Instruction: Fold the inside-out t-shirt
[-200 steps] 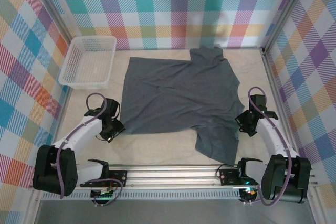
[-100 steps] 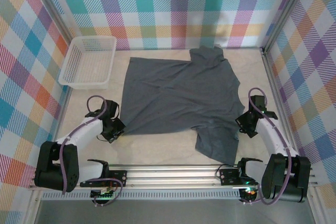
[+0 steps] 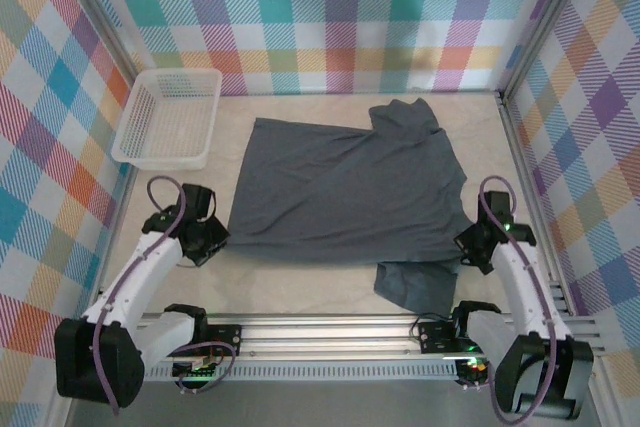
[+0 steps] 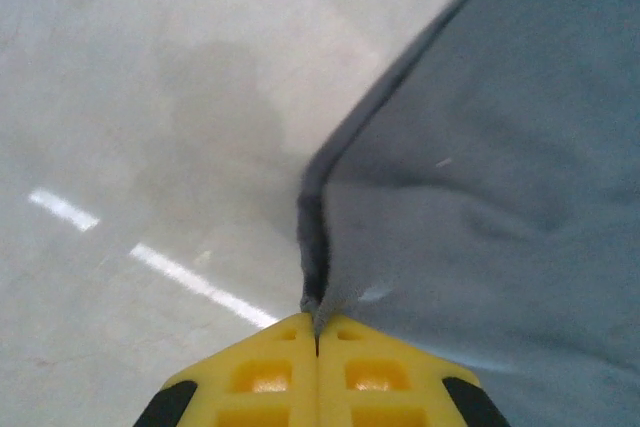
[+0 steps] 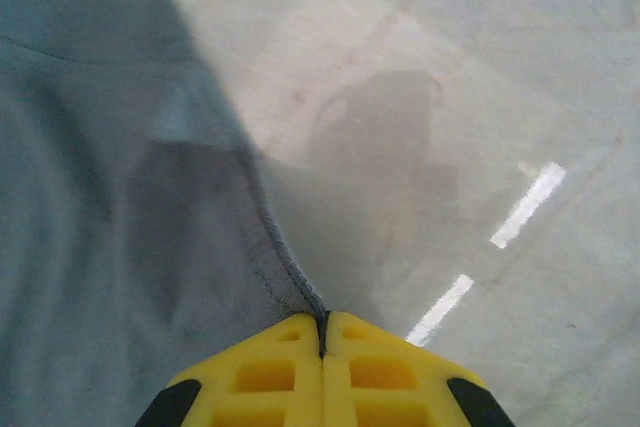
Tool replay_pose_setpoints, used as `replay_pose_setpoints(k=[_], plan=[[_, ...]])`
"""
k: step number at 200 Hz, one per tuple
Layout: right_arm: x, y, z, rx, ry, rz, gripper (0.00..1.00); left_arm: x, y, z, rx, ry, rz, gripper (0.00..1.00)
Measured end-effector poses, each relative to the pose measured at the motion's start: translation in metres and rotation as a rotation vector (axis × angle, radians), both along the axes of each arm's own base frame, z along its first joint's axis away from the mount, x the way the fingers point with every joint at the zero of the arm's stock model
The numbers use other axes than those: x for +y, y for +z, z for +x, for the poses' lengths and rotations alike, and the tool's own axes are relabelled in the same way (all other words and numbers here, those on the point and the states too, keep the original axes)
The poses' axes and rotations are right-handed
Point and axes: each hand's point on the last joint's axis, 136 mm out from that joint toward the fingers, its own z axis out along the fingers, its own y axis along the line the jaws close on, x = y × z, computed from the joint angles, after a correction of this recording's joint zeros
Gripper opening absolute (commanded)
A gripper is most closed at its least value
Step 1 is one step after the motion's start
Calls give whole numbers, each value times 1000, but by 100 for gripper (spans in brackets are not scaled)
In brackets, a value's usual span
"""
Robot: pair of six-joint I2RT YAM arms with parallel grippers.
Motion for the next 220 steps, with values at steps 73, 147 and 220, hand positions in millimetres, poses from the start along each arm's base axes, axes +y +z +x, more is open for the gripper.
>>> replay_pose_setpoints(k=[73,147,220], plan=[[-7,41,97,-96,83,-24,0,-12,24,109,-103,-73,40,0],[-11,14,115,-30,103,-29,0,-17,13,162,-125,-153,86,0],[-17,-18,155,37,139,-41,25,-18,-39,183,-38,-176,115,25]])
